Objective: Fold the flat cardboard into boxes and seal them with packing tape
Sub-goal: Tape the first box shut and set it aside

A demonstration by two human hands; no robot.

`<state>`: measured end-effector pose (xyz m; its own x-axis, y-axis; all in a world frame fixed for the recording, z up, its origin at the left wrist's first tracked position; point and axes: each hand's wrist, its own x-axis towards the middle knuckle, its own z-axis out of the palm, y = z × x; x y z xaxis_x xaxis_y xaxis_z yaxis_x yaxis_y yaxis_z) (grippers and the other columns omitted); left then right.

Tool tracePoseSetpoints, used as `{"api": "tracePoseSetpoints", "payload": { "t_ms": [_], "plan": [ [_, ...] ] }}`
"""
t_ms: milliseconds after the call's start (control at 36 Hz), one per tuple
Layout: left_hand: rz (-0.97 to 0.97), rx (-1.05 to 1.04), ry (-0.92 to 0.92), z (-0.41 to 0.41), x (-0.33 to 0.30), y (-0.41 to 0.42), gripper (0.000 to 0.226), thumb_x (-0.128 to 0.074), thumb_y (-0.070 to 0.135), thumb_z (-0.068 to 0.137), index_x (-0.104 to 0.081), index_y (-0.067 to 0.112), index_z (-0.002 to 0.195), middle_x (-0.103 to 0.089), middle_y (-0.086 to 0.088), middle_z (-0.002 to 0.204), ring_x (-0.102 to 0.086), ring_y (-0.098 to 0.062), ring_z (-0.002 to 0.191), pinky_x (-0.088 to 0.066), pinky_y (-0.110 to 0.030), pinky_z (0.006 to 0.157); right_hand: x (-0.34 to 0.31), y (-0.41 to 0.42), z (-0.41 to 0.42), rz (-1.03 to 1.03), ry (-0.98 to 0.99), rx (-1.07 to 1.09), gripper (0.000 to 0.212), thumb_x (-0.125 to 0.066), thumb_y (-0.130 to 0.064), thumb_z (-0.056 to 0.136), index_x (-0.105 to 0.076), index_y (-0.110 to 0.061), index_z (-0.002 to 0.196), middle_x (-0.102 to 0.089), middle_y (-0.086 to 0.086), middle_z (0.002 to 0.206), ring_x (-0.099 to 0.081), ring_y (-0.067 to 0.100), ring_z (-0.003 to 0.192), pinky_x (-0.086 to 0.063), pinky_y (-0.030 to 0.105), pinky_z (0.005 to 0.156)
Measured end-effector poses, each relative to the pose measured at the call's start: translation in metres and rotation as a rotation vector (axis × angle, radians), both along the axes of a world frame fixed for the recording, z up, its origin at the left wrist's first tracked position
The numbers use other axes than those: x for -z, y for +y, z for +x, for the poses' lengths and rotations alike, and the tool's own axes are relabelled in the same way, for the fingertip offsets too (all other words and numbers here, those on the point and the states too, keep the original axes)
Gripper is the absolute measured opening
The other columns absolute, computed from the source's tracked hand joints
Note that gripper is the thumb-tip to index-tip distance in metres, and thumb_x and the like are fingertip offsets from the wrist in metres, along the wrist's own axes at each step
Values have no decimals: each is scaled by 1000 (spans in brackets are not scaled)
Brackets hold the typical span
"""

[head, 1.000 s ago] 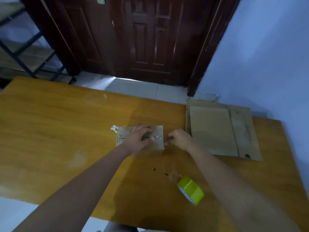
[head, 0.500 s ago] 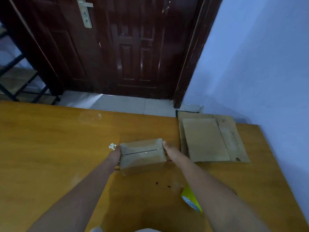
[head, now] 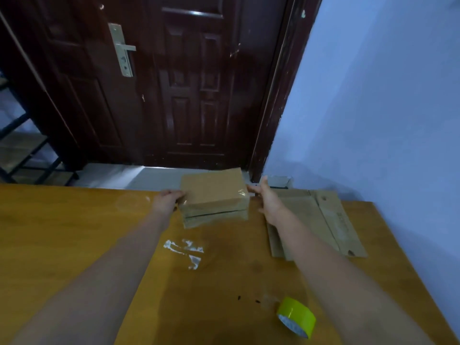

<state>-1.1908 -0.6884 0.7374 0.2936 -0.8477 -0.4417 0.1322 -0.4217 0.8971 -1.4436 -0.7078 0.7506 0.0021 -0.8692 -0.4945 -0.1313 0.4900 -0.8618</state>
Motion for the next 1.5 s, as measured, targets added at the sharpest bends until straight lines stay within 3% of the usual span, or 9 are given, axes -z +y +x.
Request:
{"api": "tracePoseSetpoints", "payload": {
  "t_ms": [83,278,556,722,944,1056,1222,1361,1500],
  "plan": [
    [-121,11,-38,5,-16,-8,15,-61,-4,84,-54,9,83,-59,-5,83,-54,-23,91,-44,-32,75,-15,-9,2,-50,10,-13,70,-13,-70,90,-69,-31,105,-48,2,138,-40,23,125,-33,40,100],
    [-230,60,-128,11,-17,-7,61,-53,-22,77,-48,10,129,-54,-5,119,-53,-25,102,-49,-40,81,-19,-18,20,-54,27,2,64,-23,-61,95,-60,-12,114,-58,6,120,-55,20,104,-44,34,87],
    [-70,36,-76,20,14,10,1,-51,10,95,-52,9,96,-55,-3,94,-48,-19,97,-37,-26,69,31,1,53,101,-37,59,77,-31,-69,87,-51,-4,124,-54,14,127,-54,26,108,-45,34,95],
    [46,0,-82,52,48,-2,18,-50,27,97,-45,10,100,-50,-2,92,-46,-25,102,-37,-44,97,54,4,93,139,-148,62,71,-32,-61,93,-38,-8,140,-43,11,141,-42,27,130,-37,37,107],
    [138,73,-210,71,105,-24,19,-47,22,98,-36,18,83,-39,-2,79,-43,-26,91,-40,-42,79,107,-11,125,151,272,-1,54,-38,-41,99,-36,-7,141,-43,15,142,-42,32,128,-34,39,104],
    [127,69,-203,72,117,-42,39,-51,20,97,-39,6,130,-50,1,90,-49,-28,101,-43,-53,97,118,-19,123,89,287,44,60,-40,-43,98,-30,-7,145,-38,12,146,-38,32,132,-32,38,104],
    [118,144,-296,69,120,-69,19,-50,26,96,-37,13,97,-52,-16,112,-52,-35,110,-45,-54,95,111,-36,119,38,371,25,51,-37,-40,99,-42,-4,135,-50,15,134,-49,31,119,-39,36,94],
    [157,331,-540,74,112,-79,32,-43,33,98,-47,6,115,-59,-16,111,-56,-35,99,-49,-46,82,104,-41,117,20,509,-53,51,-34,-44,99,-52,-2,120,-58,14,116,-55,30,105,-40,33,81],
    [208,628,-1144,72,68,-63,37,-30,27,100,-38,15,134,-58,-16,122,-58,-34,104,-49,-45,87,86,-19,101,-68,709,-162,57,-38,-51,96,-52,-6,127,-59,10,123,-56,25,110,-46,38,93]
  ]
}}
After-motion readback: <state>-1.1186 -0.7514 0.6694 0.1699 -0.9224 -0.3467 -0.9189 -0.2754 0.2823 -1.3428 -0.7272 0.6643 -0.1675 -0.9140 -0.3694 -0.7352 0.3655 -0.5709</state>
